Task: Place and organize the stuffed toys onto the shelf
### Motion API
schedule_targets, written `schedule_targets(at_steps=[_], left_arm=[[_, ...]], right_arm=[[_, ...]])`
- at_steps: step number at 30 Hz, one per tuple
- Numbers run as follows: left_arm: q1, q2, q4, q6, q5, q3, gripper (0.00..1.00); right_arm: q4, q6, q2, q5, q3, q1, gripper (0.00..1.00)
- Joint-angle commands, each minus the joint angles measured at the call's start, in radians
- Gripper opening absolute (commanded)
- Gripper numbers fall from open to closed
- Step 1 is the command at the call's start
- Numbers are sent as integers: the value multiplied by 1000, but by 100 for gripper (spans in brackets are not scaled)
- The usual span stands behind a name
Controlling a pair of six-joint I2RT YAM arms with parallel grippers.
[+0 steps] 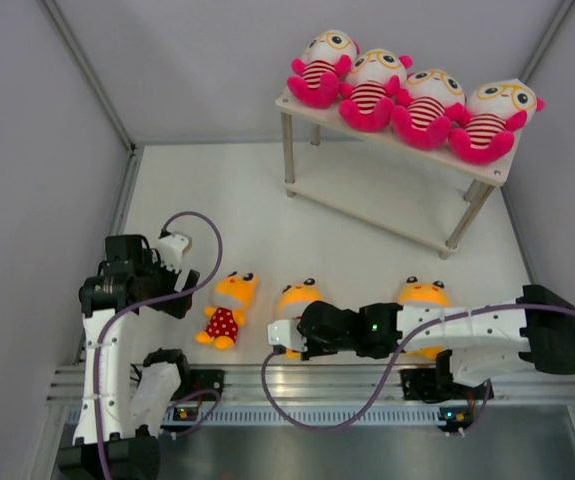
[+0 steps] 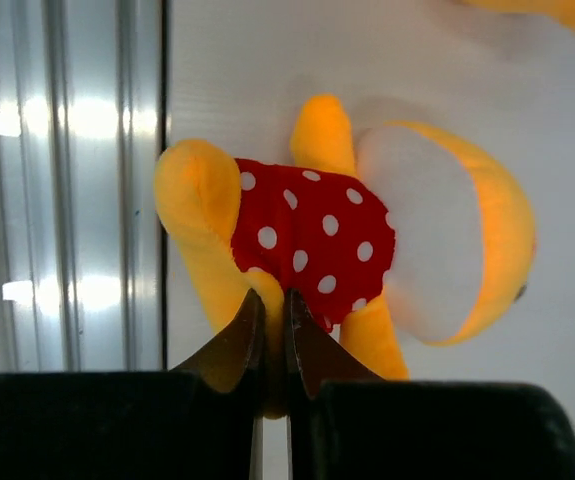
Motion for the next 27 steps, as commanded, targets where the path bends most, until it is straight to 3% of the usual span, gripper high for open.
schedule_targets(at_steps=[1,7,13,19,27], left_arm=[[-2,-1,22,1,15,-6,97],[-4,-1,24,10,27,-5,97],[-2,-6,24,11,36,-2,97],[-2,-8,22,7,35,1,97],[-2,-20,22,4,35,4,97]], right_arm=[[66,-82,-105,134,106,-51,0],[189,-292,-152,164,261,-202,0],[296,-428,-2,125,338,-432,0],[431,-441,202,121,415,-643,0],[543,-443,388,133,478,-740,0]])
